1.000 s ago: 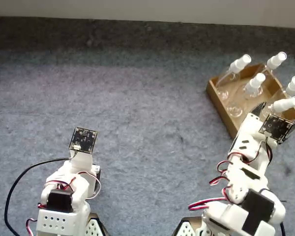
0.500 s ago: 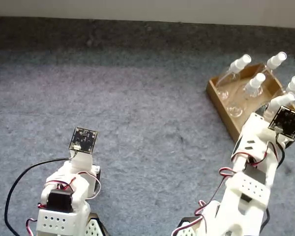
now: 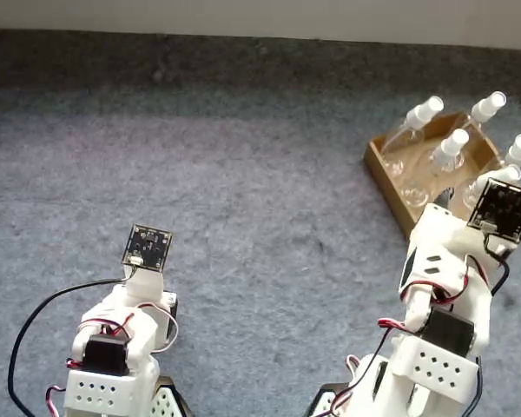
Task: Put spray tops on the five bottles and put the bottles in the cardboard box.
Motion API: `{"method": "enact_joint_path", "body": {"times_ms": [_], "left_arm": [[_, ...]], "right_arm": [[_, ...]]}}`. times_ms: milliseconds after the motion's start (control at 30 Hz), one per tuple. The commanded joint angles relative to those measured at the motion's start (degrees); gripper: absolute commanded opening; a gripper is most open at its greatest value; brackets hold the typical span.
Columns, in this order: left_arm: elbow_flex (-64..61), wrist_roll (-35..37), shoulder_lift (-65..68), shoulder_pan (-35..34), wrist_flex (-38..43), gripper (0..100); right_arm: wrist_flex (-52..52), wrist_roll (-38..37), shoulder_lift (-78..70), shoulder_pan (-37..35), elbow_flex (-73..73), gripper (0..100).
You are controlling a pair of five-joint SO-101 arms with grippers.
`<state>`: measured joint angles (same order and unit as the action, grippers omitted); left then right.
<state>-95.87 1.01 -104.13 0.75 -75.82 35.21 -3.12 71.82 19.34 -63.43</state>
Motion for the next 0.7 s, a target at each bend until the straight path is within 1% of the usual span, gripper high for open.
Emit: {"method": "enact_joint_path", "body": {"times_ms": [0,100,233,333,433,500,667], "left_arm": [[-1.27,-0.18,-0.48,0.75,-0.09,1],[-1.27,0.44,-0.48,0.31,0.18,1],[-1.27,7.30,-0.48,-5.32,1.41,1],[-1.27,8.35,-0.48,-7.78,3.08,1],[-1.27,8.35,-0.48,-8.04,2.46,1],[-1.27,8.26,-0.48,-7.96,0.44,1],[-1.27,8.26,-0.48,-7.87,0.18,1]], "right_arm": [[7.16,0.70,1.19,-4.00,7.34,34.6],[15.25,0.70,1.19,-7.96,10.51,34.6],[25.98,0.70,1.54,-14.02,14.46,34.6],[31.16,0.70,1.63,-18.07,16.75,34.6],[34.15,0.70,1.63,-20.62,17.27,34.6],[34.33,0.70,1.63,-20.88,17.27,34.6],[34.33,0.70,1.63,-21.05,15.60,34.6]]}}
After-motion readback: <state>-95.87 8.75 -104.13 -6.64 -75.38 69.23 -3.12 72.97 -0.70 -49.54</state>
